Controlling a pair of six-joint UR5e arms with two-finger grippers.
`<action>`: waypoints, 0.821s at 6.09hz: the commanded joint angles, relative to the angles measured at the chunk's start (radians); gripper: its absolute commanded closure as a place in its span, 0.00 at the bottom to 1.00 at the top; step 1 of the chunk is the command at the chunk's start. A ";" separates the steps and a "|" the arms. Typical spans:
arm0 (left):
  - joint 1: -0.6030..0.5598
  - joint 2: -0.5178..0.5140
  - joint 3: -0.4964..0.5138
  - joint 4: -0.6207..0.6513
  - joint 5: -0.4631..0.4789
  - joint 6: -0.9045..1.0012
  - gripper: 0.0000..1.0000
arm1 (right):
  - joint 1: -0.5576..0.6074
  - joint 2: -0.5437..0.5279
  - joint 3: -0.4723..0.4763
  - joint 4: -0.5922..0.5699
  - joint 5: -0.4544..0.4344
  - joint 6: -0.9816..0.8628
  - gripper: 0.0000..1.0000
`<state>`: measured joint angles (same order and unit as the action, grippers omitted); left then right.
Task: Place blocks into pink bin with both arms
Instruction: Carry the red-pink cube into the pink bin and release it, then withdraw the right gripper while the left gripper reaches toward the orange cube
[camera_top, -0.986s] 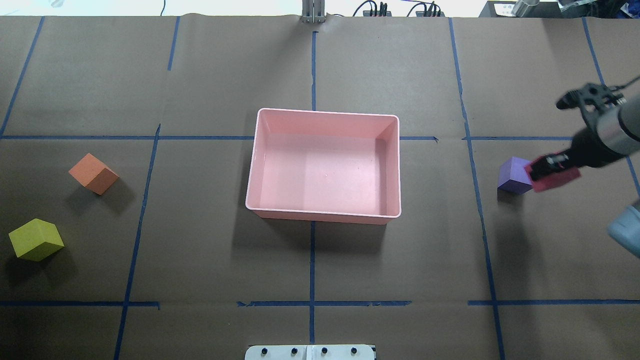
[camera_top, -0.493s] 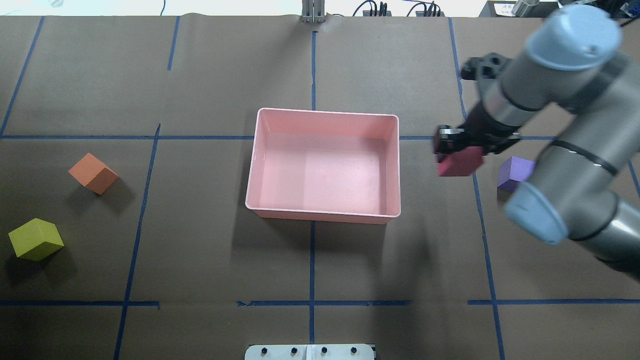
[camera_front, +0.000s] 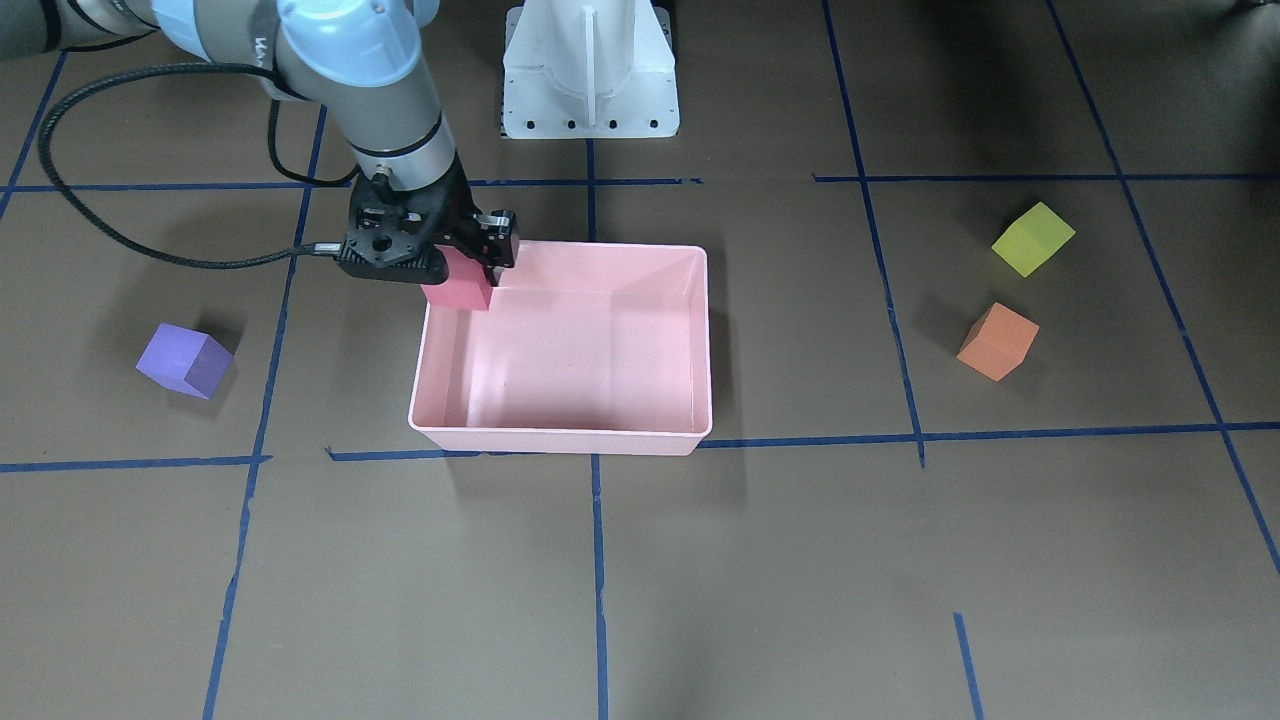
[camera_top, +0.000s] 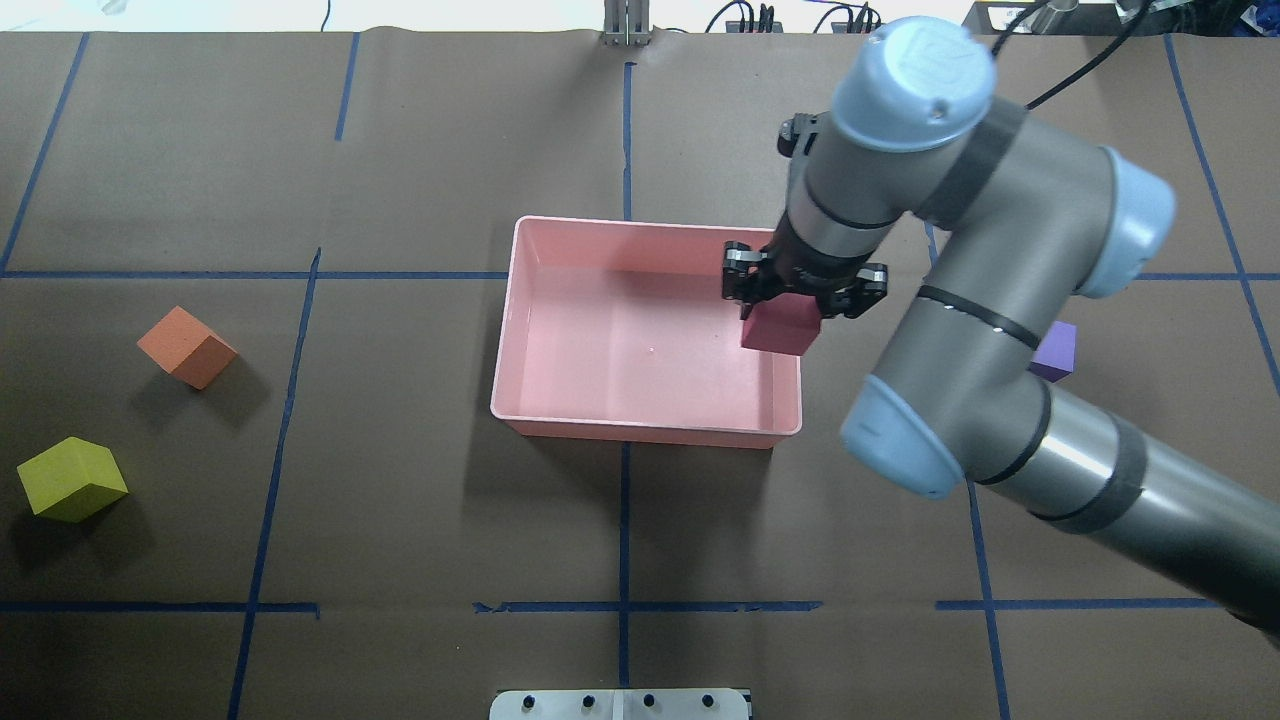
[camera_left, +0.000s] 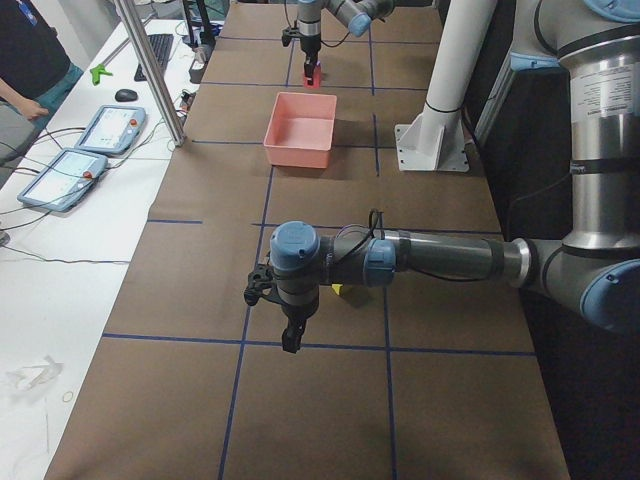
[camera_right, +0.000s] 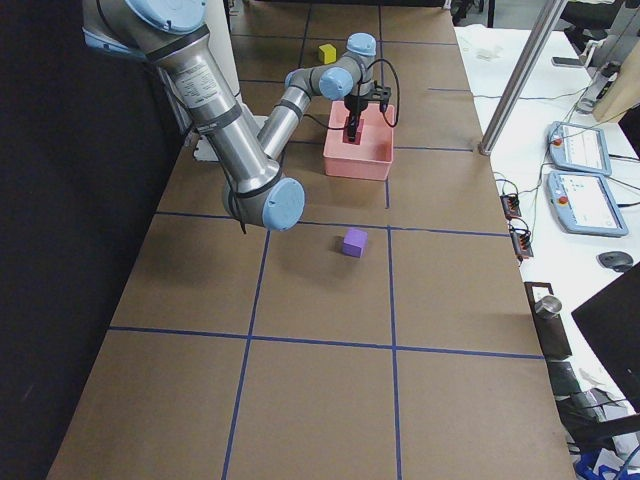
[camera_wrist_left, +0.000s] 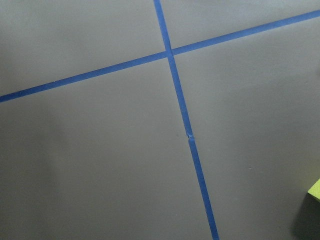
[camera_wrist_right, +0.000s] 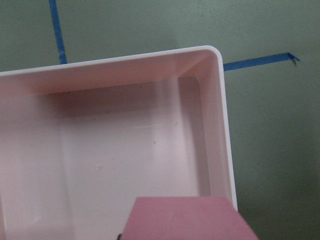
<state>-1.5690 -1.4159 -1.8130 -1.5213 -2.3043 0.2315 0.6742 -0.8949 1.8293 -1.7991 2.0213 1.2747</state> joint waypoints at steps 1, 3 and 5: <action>0.004 -0.023 -0.014 -0.041 -0.003 -0.004 0.00 | -0.002 0.010 -0.001 -0.003 -0.009 0.028 0.00; 0.018 -0.058 0.012 -0.175 -0.013 -0.047 0.00 | 0.063 -0.024 -0.001 -0.009 0.026 -0.083 0.00; 0.159 -0.055 0.023 -0.323 -0.047 -0.096 0.00 | 0.212 -0.123 0.001 -0.009 0.130 -0.384 0.00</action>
<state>-1.4769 -1.4718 -1.7968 -1.7698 -2.3425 0.1527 0.8108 -0.9688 1.8291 -1.8083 2.0940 1.0342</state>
